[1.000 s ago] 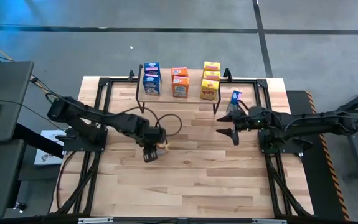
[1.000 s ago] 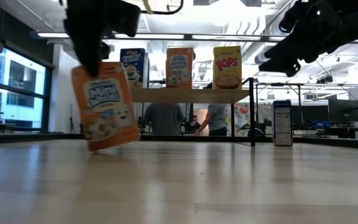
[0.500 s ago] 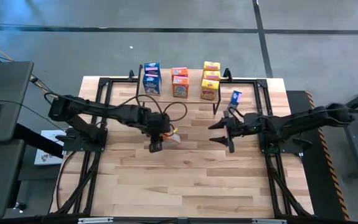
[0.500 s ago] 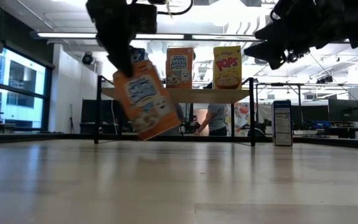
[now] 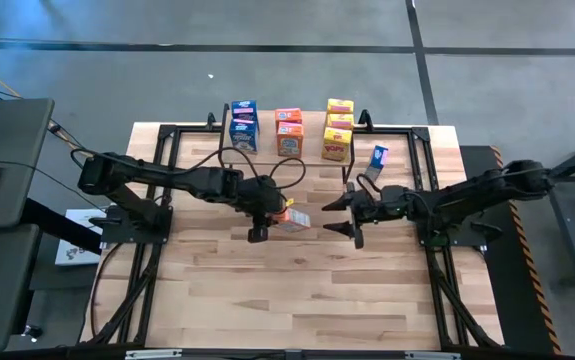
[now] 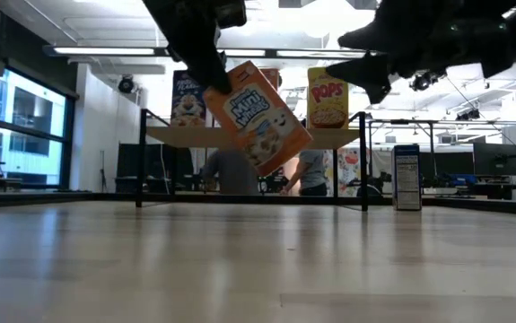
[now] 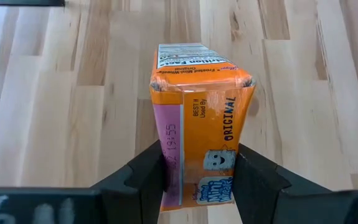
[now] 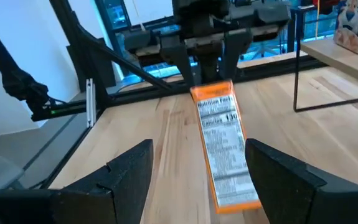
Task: Stack cereal on shelf
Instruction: Put the orange cereal box aligned with the other orange cereal boxes on the shelf
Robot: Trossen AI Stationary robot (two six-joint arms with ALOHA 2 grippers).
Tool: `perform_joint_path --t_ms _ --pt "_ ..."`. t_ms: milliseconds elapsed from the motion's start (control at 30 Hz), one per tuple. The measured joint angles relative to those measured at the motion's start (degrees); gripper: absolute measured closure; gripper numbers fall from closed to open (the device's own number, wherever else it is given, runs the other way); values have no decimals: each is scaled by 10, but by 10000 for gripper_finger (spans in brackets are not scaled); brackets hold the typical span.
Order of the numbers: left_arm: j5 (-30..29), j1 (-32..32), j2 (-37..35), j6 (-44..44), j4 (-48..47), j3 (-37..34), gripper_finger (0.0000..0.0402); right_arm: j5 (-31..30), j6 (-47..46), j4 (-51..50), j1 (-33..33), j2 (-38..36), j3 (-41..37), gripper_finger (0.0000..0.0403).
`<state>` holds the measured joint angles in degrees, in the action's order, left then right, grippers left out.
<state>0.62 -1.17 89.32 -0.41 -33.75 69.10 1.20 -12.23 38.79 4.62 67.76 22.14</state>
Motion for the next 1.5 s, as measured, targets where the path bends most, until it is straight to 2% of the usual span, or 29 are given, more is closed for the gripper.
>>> perform_joint_path --t_ms 133,367,500,900,1067,1500 --pt "0 0 0 1 1 0 252 0 7 -26 0 25 45 155" --pt "3 0 0 1 -19 0 252 -19 52 -222 0 58 171 155" --pt "3 0 0 2 -29 0 252 -37 83 -285 0 87 229 155" --pt "4 -20 0 1 -33 0 252 -35 147 -305 -7 199 310 155" --pt "4 -24 0 1 -32 0 252 2 147 -305 -10 235 335 155" --pt "5 -24 0 0 -32 0 252 8 135 -297 -10 252 353 155"
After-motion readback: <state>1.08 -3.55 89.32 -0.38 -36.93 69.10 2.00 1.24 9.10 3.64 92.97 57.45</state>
